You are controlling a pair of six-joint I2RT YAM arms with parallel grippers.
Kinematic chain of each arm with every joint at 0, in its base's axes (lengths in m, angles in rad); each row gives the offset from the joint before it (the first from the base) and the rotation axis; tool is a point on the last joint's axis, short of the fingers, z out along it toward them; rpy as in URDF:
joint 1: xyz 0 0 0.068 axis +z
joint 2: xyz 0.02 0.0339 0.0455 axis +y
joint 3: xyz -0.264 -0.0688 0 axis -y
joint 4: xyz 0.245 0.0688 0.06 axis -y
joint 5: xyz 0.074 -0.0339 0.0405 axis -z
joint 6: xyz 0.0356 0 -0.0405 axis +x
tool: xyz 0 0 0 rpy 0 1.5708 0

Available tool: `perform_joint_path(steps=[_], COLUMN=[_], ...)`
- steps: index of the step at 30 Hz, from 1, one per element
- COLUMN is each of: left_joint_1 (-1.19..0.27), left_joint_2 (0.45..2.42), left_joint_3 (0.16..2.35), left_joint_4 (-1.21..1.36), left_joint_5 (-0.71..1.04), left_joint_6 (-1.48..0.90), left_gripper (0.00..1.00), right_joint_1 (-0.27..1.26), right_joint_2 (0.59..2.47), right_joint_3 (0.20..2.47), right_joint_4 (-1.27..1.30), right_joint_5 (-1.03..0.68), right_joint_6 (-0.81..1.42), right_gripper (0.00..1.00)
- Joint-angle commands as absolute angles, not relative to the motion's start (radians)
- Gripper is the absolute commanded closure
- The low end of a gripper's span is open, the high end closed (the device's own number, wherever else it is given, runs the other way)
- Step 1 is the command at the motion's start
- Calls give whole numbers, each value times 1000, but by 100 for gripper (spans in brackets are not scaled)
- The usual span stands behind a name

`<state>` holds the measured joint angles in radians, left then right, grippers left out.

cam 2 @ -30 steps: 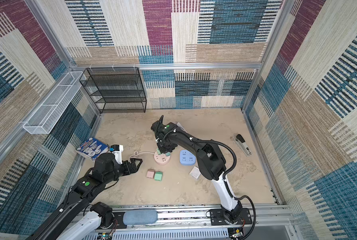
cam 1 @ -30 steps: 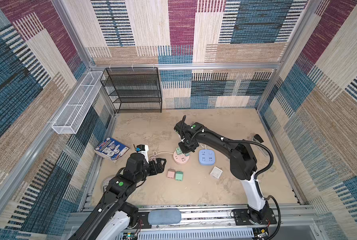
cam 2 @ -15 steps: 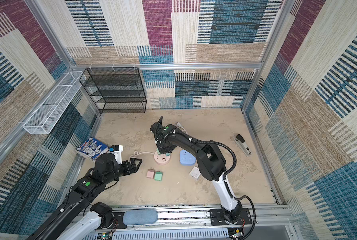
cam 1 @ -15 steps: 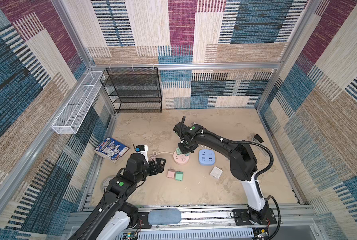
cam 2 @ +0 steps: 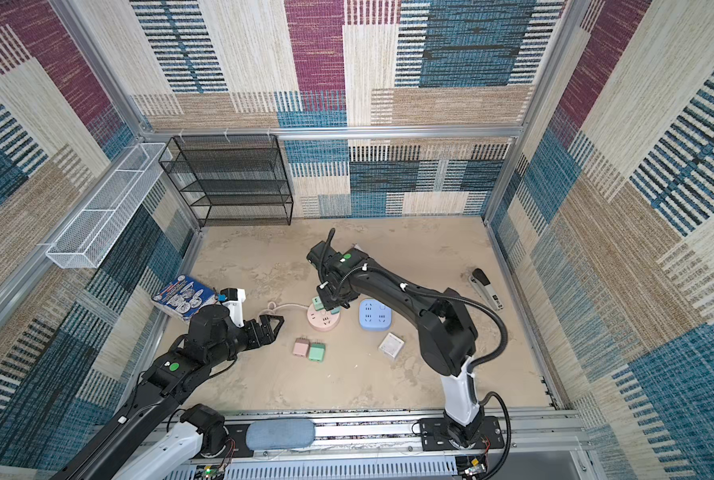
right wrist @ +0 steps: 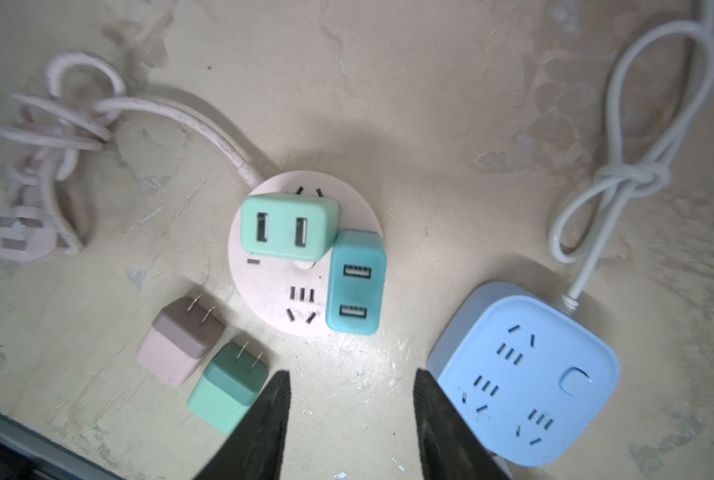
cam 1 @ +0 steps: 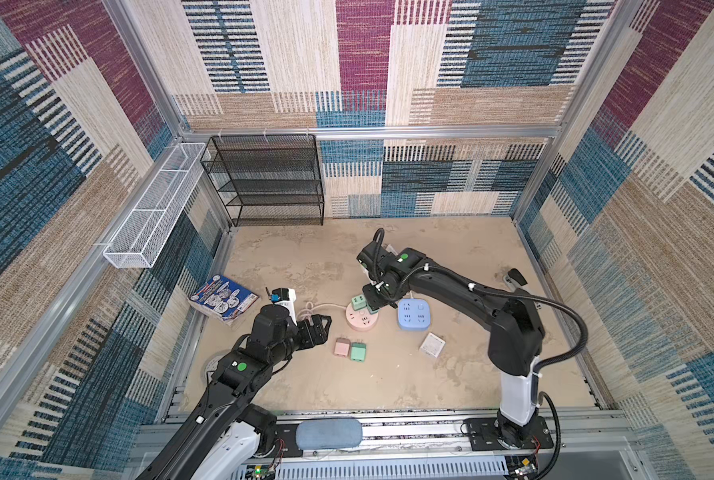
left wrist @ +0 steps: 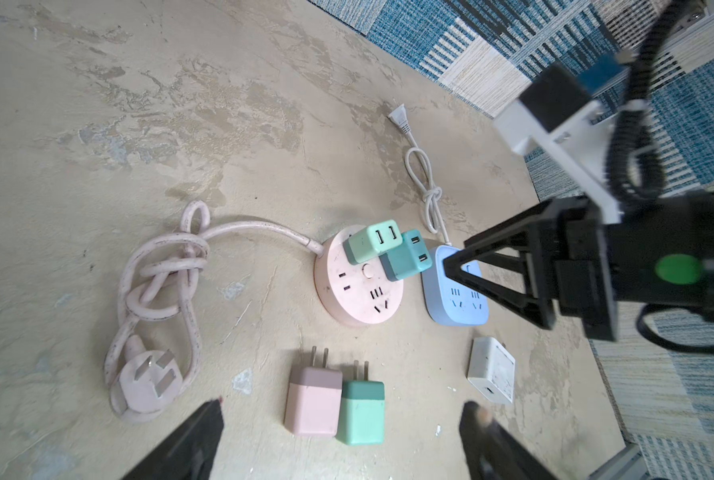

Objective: Insert the plug
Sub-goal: 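Open the right gripper and lift it off the teal adapter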

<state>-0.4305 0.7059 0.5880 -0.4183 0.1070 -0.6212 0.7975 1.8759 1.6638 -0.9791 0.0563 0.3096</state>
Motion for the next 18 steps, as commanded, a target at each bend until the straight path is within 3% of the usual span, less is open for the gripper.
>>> perform_joint_path(steps=[1,6,14,17,18], left_joint_1=[-430,-431,-430,-431,-430], left_joint_2=[713,726,773,768,768], left_joint_3=[597,574,579,561,559], left_joint_4=[-417,-384,-372,-360,-356], left_joint_5=[100,118,140,137,138], left_joint_6=[-600,-614,-608,-622,-626], left_gripper=[6,6,7,7,7], right_joint_1=[809,911,1083,1087,1087], right_joint_2=[1739,1554,1490,1471,1466], right_joint_3=[1533,1279,1109,1058,1044], right_joint_4=[-800,-540,-413,-347,-327], right_joint_5=[66,65,373,336,291], right_joint_6=[393,507,563,569,565], right_gripper=[49,49,49,50,45])
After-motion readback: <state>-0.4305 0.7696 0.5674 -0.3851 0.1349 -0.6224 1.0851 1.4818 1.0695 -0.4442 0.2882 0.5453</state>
